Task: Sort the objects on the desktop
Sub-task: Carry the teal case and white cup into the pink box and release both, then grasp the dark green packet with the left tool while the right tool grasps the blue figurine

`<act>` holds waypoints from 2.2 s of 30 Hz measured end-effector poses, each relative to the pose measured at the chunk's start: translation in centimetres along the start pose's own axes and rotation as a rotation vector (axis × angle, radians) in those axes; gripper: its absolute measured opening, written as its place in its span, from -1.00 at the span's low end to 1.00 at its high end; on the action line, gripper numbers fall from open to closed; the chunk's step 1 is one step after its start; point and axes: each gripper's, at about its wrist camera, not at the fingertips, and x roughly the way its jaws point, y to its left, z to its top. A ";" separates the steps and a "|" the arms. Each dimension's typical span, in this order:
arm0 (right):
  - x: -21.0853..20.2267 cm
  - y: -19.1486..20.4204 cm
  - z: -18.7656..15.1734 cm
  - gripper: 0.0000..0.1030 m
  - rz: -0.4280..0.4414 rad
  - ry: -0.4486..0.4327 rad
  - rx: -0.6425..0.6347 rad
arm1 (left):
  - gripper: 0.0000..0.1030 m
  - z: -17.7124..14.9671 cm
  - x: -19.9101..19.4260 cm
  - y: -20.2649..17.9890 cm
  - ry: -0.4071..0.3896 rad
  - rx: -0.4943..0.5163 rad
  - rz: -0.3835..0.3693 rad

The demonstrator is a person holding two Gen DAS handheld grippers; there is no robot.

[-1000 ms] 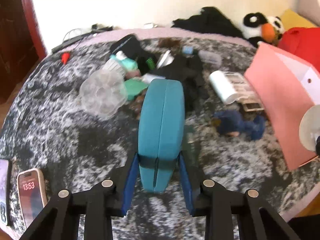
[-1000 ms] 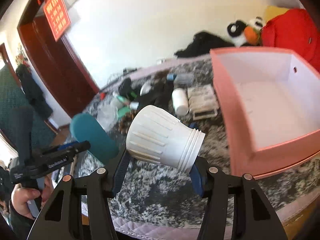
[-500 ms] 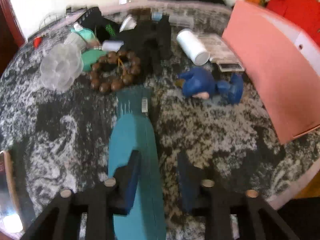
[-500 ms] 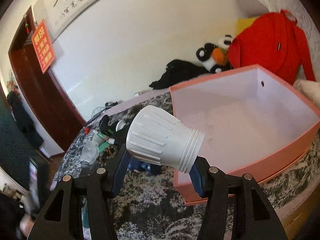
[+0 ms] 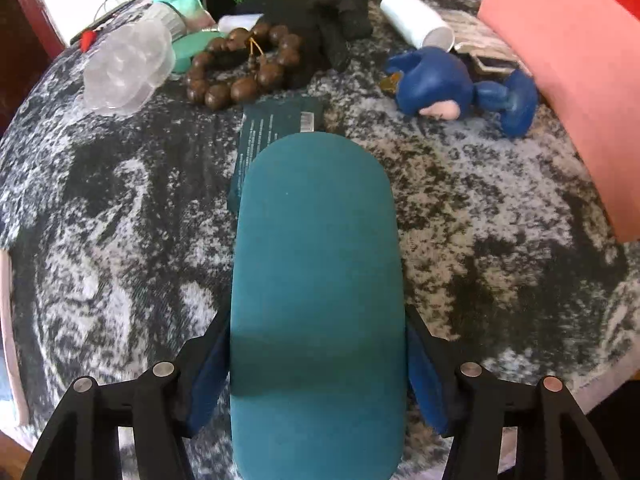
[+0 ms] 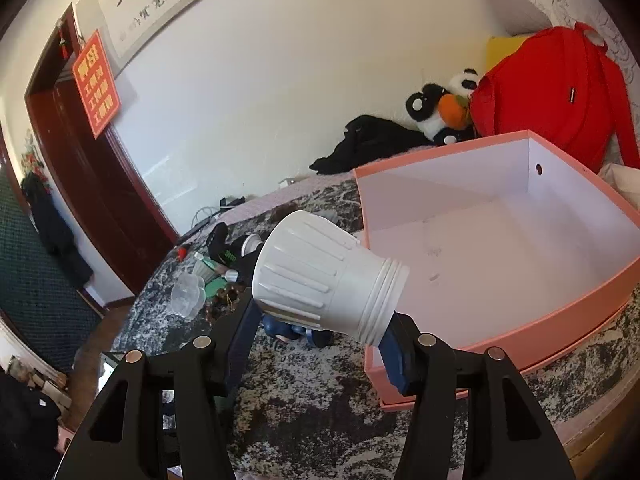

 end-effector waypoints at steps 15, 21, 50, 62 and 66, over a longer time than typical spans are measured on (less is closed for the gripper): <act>-3.2 -3.2 2.1 0.13 -0.089 -0.098 0.036 | 0.31 7.9 -17.2 -11.2 -0.393 0.148 -0.167; -5.7 -8.7 7.6 0.13 -0.287 -0.168 0.097 | 0.31 12.8 -16.9 -19.3 -0.383 0.244 -0.265; 12.3 7.9 -5.3 0.72 -0.184 0.344 -0.151 | 0.83 4.3 -1.8 3.0 -0.083 -0.100 -0.048; 20.4 6.7 -4.5 0.77 -0.285 0.368 -0.039 | 0.83 6.7 4.4 3.8 -0.003 -0.113 0.001; 23.0 6.9 -4.8 0.78 -0.306 0.396 -0.045 | 0.83 6.9 5.7 3.8 0.013 -0.113 0.017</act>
